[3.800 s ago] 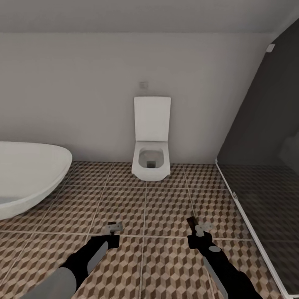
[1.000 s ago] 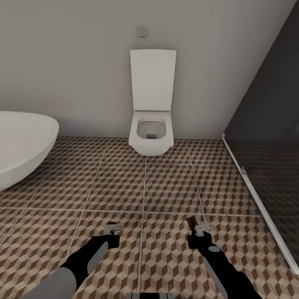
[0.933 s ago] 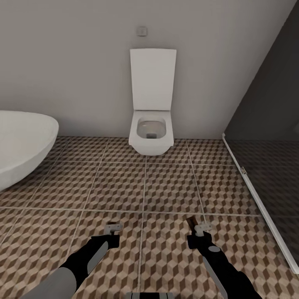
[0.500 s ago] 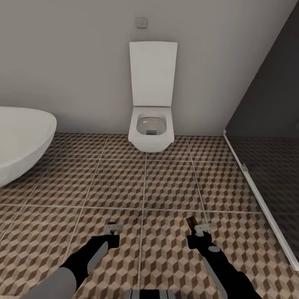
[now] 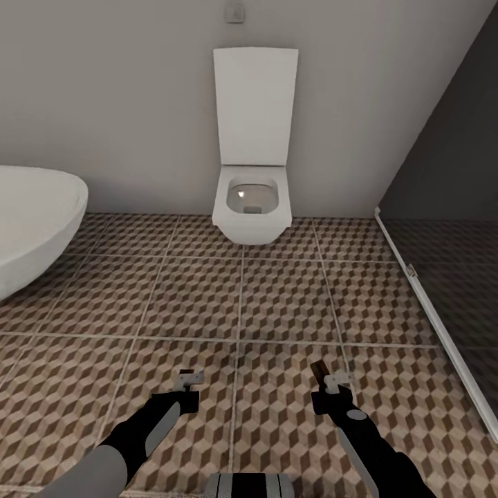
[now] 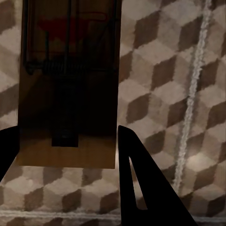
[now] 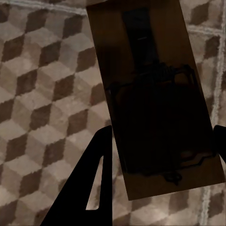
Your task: Take the four mousetraps from the cabinet in the bathroom and place them on the bathroom floor. Make sure all four end up on the same floor surface, and ensure that at least two of them are either under or directly next to the same bathroom sink.
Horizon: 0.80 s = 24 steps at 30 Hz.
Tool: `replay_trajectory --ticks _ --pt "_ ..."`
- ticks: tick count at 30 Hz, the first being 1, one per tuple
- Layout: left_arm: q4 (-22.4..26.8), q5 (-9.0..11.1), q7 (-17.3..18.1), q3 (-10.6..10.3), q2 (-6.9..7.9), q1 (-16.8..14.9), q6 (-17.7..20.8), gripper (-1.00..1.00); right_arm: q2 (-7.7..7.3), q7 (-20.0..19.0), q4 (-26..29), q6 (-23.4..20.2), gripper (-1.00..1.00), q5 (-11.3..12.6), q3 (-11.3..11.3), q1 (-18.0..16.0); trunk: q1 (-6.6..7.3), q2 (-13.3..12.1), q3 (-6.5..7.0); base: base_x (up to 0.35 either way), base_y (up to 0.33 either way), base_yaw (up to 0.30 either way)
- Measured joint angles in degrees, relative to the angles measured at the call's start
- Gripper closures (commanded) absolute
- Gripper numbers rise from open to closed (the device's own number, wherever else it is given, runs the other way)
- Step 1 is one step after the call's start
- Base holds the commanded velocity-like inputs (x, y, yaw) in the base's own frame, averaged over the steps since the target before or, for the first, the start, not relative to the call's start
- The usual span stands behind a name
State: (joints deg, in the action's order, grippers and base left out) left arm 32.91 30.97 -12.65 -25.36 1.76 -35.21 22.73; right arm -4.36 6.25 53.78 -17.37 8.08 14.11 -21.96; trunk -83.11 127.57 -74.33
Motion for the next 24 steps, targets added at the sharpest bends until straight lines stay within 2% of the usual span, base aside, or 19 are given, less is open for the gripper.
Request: replay_trajectory --ticks 24 --pt "0.0 0.0 0.0 0.0 0.00 0.0 0.0 1.00 0.04 0.0 0.0 0.0 1.00 0.0 0.0 0.0 -5.27 9.6 -6.47 0.000 0.000 0.000"
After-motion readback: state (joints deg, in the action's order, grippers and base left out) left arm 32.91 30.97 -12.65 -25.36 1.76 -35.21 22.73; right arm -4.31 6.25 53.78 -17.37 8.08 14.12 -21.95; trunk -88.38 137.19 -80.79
